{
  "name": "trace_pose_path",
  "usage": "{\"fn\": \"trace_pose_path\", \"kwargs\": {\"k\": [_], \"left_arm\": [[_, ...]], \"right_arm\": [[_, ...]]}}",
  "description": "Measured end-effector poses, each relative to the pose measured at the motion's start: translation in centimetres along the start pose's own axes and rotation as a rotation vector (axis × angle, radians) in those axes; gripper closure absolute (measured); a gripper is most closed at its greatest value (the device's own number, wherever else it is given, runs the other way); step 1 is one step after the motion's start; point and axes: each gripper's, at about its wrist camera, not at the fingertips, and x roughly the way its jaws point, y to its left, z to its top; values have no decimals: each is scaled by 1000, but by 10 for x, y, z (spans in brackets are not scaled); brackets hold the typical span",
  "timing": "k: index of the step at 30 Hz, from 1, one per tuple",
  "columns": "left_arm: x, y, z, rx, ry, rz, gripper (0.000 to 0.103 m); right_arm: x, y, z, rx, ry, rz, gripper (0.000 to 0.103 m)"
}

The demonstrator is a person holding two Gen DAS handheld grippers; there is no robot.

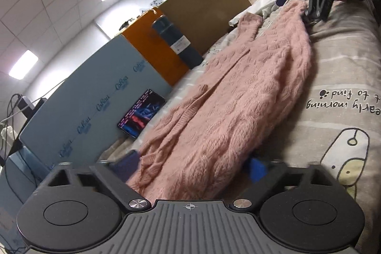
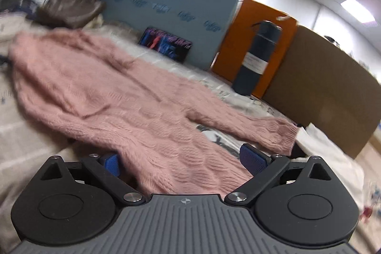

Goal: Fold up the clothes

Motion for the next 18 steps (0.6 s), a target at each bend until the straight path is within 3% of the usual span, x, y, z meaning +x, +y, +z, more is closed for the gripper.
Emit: {"fn": "trace_pose_path", "kwargs": {"k": [2,3,5,6,11,14,18], "left_arm": [[4,3,0,-34,7,-40,51],[7,5,0,-58,8,-62,59],[11,13,-1,-131,2,-71,69],[12,18,-2,-175,-6,-65,71],[17,61,-1,-462,-71,-7,76],[31,89,-4,-619,-70,-16,76],[57,108,-8,-692,-28,-9,76]], "right_arm": [[-6,-4,0,21,-51,42,25],[-7,-6,0,23,-62,63,33],[-4,-10,2,49,-66,100,76],[0,-14,5,76,-62,123,84],[16,-34,27,135,-143,137,91],[35,-36,48,130,-173,147,92],[81,-47,68,125,-124,147,92]]}}
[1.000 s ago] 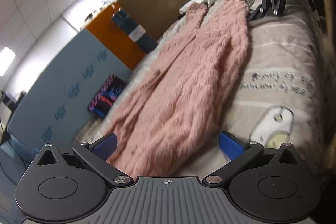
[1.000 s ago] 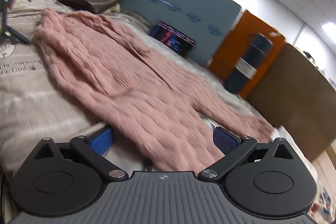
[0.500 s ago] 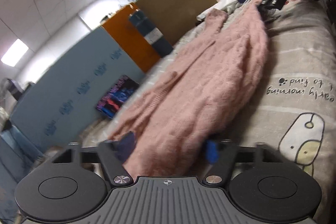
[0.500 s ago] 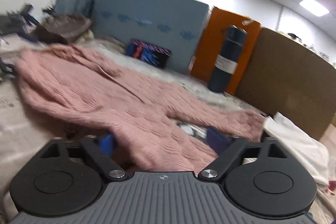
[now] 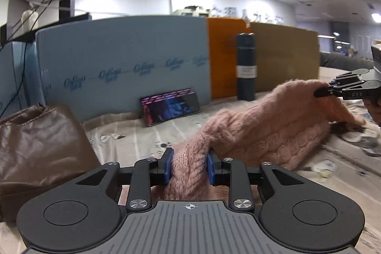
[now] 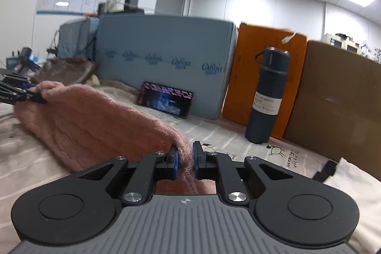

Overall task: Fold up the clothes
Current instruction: 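Grasp a sleeve with the left gripper while the right gripper grasps the other sleeve, then lay the sleeves across the sweater body and open both grippers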

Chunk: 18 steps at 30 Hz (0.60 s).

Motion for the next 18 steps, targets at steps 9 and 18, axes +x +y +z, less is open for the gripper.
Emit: {"fn": "trace_pose_path", "kwargs": {"k": [9,18], "left_arm": [[35,8,-1,-131,27,64,30],[52,13,-7,-178,91,169,14]], "right_arm": [[51,-24,-10,55,125,-78,52],[11,-31,-39,55,198,-239,21]]}}
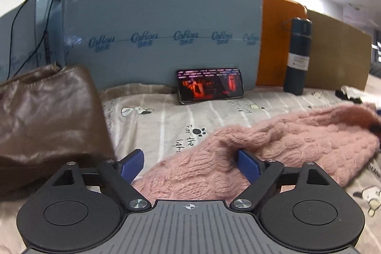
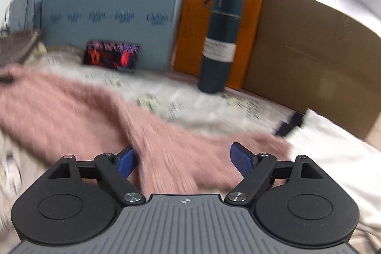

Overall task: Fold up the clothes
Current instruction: 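Lay the sleeves across the sweater body and open both grippers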

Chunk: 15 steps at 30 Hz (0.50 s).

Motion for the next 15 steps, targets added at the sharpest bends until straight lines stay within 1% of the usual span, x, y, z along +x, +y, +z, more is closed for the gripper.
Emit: {"fn": "trace_pose_path", "kwargs": {"k": [2,3,5,7,9,11,13,14,15], "left_arm": [[0,3,0,-18,1,-2,13],[0,3,-1,-23,-1,-3,13],[-1,2,-1,-18,-10,-3,12],[-3,1,-1,-16,-20,-3,12],[-5,1,-1,-18,-32,-3,12],[-6,2,-1,-23,-39,-6,12],[-7,4,-1,-29,-43,-12,12],[-7,4,0,-31,-43,-15,12],[-7,4,0,-33,-43,-18,12]], "right_arm": [[-10,-2,-13,-32,28,-64,21],[-13,-6,-18,-26,37,-96,21],[-21,-20,-24,34,37,-133,22],[-28,-37,-27,132,8,-135,26],[-30,-53,-28,232,2,-136,34],[-28,-65,-31,321,4,-130,52],[-24,-73,-35,405,13,-110,63],[-22,-75,-36,431,22,-113,72],[-21,-76,-37,455,28,-118,76]]}}
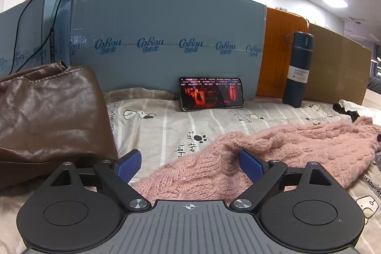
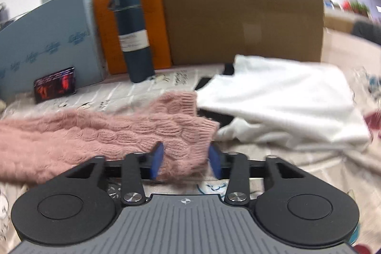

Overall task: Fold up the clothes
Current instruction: 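Lay the sleeves across the sweater body and open both grippers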

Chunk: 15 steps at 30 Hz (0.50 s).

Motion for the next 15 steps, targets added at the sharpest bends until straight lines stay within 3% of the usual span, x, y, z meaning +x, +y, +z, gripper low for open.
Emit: {"fn": "trace_pose_path", "kwargs": {"k": [2,4,15], "left_arm": [[0,0,0,-1,-1,-8,12],[0,0,-1,-3,-1,-13,11],[0,3,-1,-28,-1,-20,11]], "right_arm": [[-3,-1,1,24,-31,-10,92],[-7,1,5,33,-68,-12,97],[-29,40,63,-15,-322,-5,100]]}}
